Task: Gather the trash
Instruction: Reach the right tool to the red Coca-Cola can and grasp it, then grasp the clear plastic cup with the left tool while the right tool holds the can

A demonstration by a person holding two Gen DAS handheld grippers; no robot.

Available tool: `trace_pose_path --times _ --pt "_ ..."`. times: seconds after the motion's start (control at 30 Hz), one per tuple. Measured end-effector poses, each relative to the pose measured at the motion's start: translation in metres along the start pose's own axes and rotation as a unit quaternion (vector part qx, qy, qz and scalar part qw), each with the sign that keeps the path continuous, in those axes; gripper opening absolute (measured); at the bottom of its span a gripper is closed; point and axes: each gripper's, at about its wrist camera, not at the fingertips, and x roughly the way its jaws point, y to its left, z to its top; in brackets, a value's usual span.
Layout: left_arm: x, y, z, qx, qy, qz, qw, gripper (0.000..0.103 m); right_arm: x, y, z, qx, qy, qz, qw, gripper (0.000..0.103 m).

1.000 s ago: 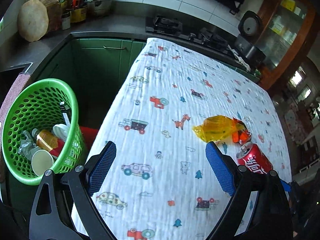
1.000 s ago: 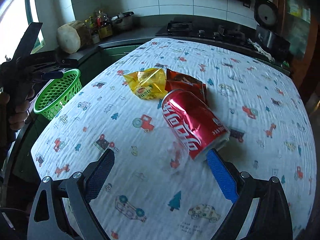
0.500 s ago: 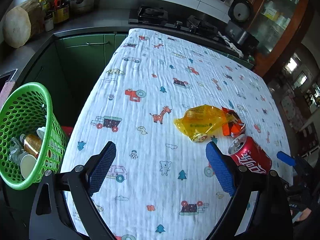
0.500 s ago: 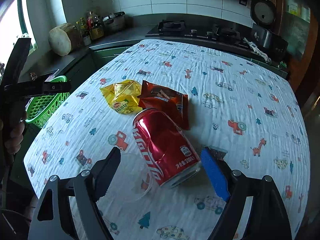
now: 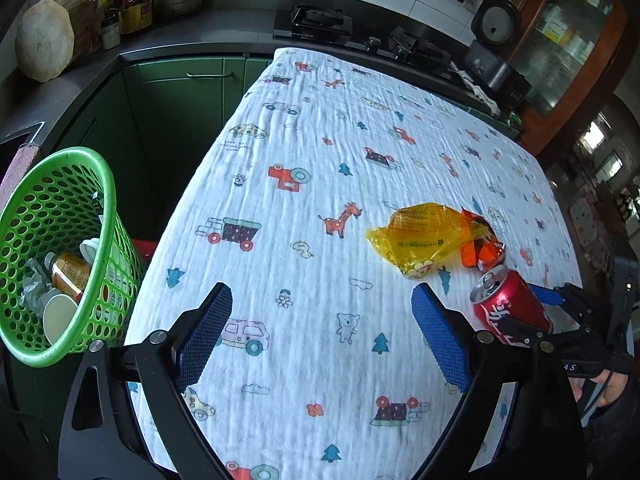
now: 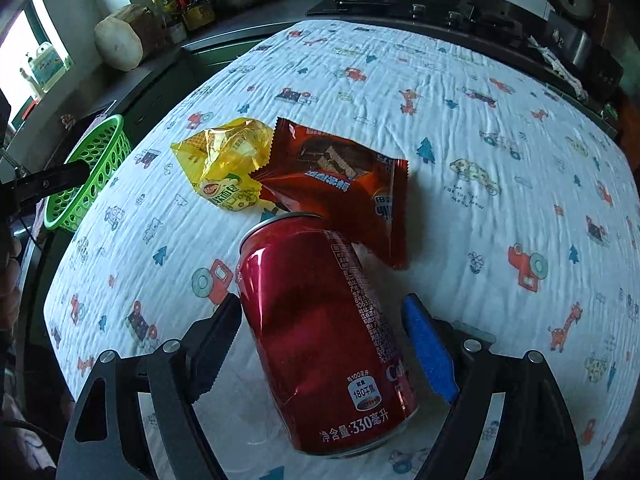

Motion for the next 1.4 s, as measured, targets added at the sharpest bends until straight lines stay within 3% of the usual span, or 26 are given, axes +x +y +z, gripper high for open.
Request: trace_pose_path --times 0.17,0.4,0.77,0.9,1.03,1.1,1.33,1.4 --pt "0.003 -0.008 -0.006 0.008 0.008 -0.008 0.9999 0.090 -0.005 -0.002 -0.010 0.011 -0.001 0.005 1.000 0.072" --pt "0.007 -0.036 -0.021 0.034 0.025 -0.043 0.9982 0.090 -0.034 -0.014 -0.034 0.048 -0.041 0.001 0.998 0.072" --pt "0.008 -0.097 -0.053 0.099 0.049 -0.100 0.9889 0.088 -0.071 -0.032 -0.073 0.096 -0.087 -0.022 0.991 0.072" --pt "0.014 -0.115 -0.062 0.114 0.064 -0.118 0.9843 0.076 -0.082 -0.036 -0.084 0.106 -0.098 -0.029 0.989 0.072" --pt "0.023 -0.132 -0.071 0.135 0.077 -0.132 0.9790 0.073 -0.091 -0.036 -0.096 0.112 -0.106 -0.034 0.987 0.072" --pt "0.031 -0.140 -0.075 0.146 0.087 -0.129 0.9770 0.063 -0.095 -0.036 -0.102 0.117 -0.110 -0.034 0.986 0.072" --pt "0.050 -0.151 -0.088 0.161 0.111 -0.132 0.9718 0.044 -0.102 -0.033 -0.112 0.119 -0.114 -0.041 0.985 0.072" --pt "0.053 -0.152 -0.091 0.162 0.115 -0.136 0.9707 0.028 -0.102 -0.031 -0.113 0.117 -0.114 -0.042 0.986 0.072"
